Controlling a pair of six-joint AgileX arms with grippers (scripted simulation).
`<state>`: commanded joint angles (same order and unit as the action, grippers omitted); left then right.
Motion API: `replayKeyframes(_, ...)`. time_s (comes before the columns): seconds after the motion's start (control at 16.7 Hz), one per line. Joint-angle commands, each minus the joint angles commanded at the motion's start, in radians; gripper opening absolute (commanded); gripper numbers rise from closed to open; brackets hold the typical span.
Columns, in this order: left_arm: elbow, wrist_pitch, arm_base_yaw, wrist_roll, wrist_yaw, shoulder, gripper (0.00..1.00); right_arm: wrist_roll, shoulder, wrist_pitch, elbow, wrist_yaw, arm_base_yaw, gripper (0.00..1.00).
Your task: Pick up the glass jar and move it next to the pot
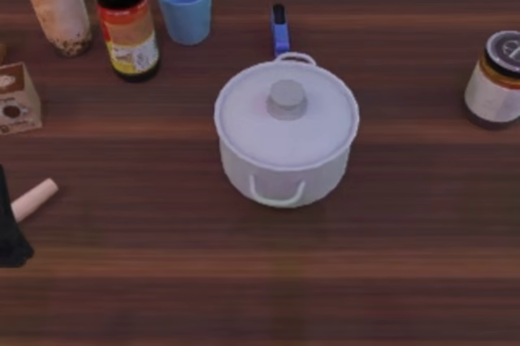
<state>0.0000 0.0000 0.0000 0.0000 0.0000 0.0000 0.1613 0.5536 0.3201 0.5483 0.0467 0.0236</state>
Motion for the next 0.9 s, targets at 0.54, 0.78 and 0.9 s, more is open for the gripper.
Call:
replayKeyframes(0.54, 0.000, 0.000, 0.000, 0.000, 0.000, 0.000, 1.00, 0.280, 0.907, 0.528, 0.884, 0.018, -0.012, 1.00)
replayKeyframes(0.78, 0.000, 0.000, 0.000, 0.000, 0.000, 0.000, 1.00, 0.409, 1.309, 0.760, 1.281, 0.022, -0.019, 1.00)
replayKeyframes(0.9, 0.000, 0.000, 0.000, 0.000, 0.000, 0.000, 1.00, 0.468, 1.490, 0.863, 1.460, 0.022, -0.022, 1.00)
